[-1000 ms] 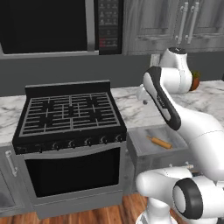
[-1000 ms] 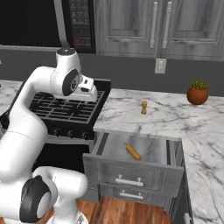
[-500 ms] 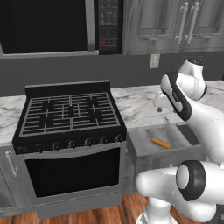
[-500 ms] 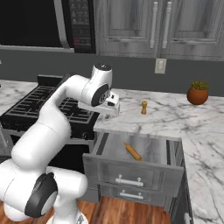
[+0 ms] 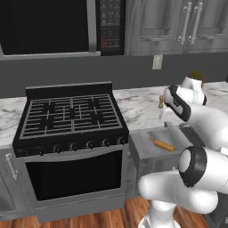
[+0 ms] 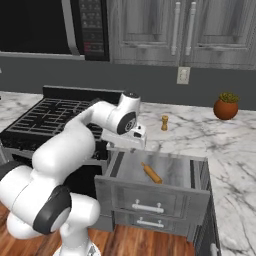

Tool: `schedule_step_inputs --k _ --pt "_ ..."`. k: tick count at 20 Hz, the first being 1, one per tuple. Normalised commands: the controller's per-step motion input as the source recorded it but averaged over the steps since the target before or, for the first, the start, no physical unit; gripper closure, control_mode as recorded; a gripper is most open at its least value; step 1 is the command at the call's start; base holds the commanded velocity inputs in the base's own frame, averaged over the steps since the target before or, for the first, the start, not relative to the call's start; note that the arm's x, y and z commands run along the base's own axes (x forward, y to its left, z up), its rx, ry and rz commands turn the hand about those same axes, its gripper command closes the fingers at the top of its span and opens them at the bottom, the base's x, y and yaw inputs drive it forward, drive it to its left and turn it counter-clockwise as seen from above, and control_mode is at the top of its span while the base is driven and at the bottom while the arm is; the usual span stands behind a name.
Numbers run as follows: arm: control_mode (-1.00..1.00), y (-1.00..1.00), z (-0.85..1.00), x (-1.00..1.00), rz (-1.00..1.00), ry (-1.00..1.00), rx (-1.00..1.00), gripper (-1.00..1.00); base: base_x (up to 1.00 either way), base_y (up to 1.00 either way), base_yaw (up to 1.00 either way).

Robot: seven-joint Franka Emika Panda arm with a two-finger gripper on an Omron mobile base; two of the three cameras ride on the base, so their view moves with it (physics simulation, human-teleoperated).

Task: Pick the rolling pin from the drawer and place it on the counter.

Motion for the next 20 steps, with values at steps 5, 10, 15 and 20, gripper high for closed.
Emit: schedule_step_inputs --k 5,10,15,20 --pt "-1.00 -0.04 -0.68 0.25 0.00 0.09 -0.02 -1.00 0.00 0.00 0.00" --pt "-1.00 -0.11 -0.56 0.33 0.00 0.02 0.01 -1.00 0.00 0.00 0.00" --pt "-1.00 -0.24 -0.57 0.35 0.00 0.00 0.04 -1.00 0.00 0.00 0.00" --pt "-1.00 -0.20 -0.58 0.34 0.00 0.00 0.01 -1.00 0.00 0.00 0.00"
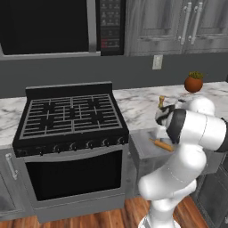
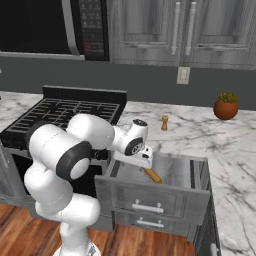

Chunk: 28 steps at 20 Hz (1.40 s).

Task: Pick the rolling pin from the drawer and place it on the counter.

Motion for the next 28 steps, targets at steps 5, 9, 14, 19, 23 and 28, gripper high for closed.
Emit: schedule_step_inputs --k 5,9,14,19,23,28 --pt "-1.00 -0.23 -0.46 0.13 0.00 0.00 0.00 -1.00 0.00 0.00 0.00" --pt "-1.00 -0.49 -0.40 -0.30 0.00 0.00 0.01 -1.00 0.00 0.00 0.00" --pt "-1.00 -0.47 -0.41 -0.50 0.00 0.00 0.00 -1.00 0.00 0.00 0.00" --pt "-1.00 -0.55 -0.38 -0.82 0.00 0.00 0.00 -1.00 0.00 0.00 0.00" --pt "-1.00 -0.69 -0.35 -1.00 0.03 -0.01 0.00 -1.00 0.00 0.00 0.00" --pt "-1.00 -0.56 -0.16 -1.00 0.11 -0.06 0.00 -1.00 0.00 0.00 0.00"
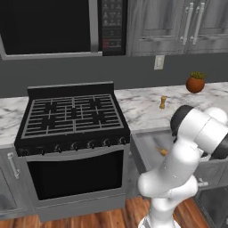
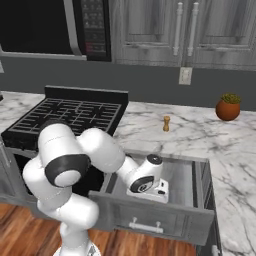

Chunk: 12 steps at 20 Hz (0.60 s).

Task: Pick the rolling pin from the drawer and place it on the counter.

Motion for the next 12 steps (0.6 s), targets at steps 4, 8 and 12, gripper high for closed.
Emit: schedule_step_inputs --k 4,8,12 --pt "-1.00 -0.38 0.02 -1.00 0.20 -0.08 0.00 -1.00 0.00 0.00 0.00" --pt "-1.00 -0.34 0.60 -0.76 0.19 -0.03 0.08 -1.00 0.00 0.00 0.00" --pt "-1.00 -0.08 1.00 0.15 0.15 0.05 0.05 -1.00 0.00 0.00 0.00"
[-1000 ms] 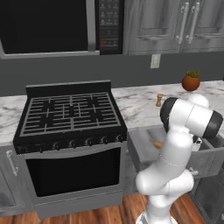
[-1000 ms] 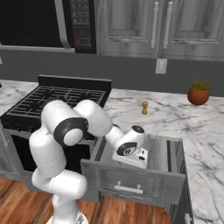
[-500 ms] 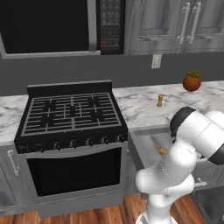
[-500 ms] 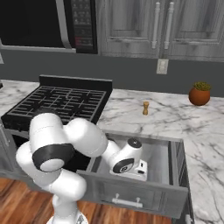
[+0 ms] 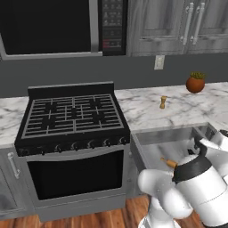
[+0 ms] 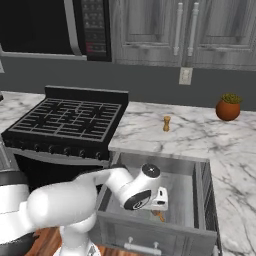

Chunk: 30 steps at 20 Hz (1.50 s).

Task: Pick the rolling pin from the drawer and place it on the counter.

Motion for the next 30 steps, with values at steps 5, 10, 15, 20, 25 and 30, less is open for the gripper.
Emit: schedule_step_inputs --k 5,10,15,20,25,30 --pt "-1.00 0.00 0.89 0.44 0.11 0.21 -0.03 -1.00 0.00 0.00 0.00" --pt "-1.00 -0.01 0.17 0.39 0.03 0.28 -0.02 -1.00 0.00 0.00 0.00" --pt "-1.00 -0.18 -0.13 0.46 0.00 0.21 0.00 -1.00 0.00 0.00 0.00" --pt "-1.00 -0.30 -0.40 0.44 0.00 0.14 0.03 -1.00 0.00 0.00 0.00" --pt "-1.00 -0.27 -0.60 0.38 0.00 0.11 0.03 -1.00 0.00 0.00 0.00" --pt "-1.00 -0.23 -0.61 0.36 0.00 0.05 0.06 -1.00 0.00 0.00 0.00"
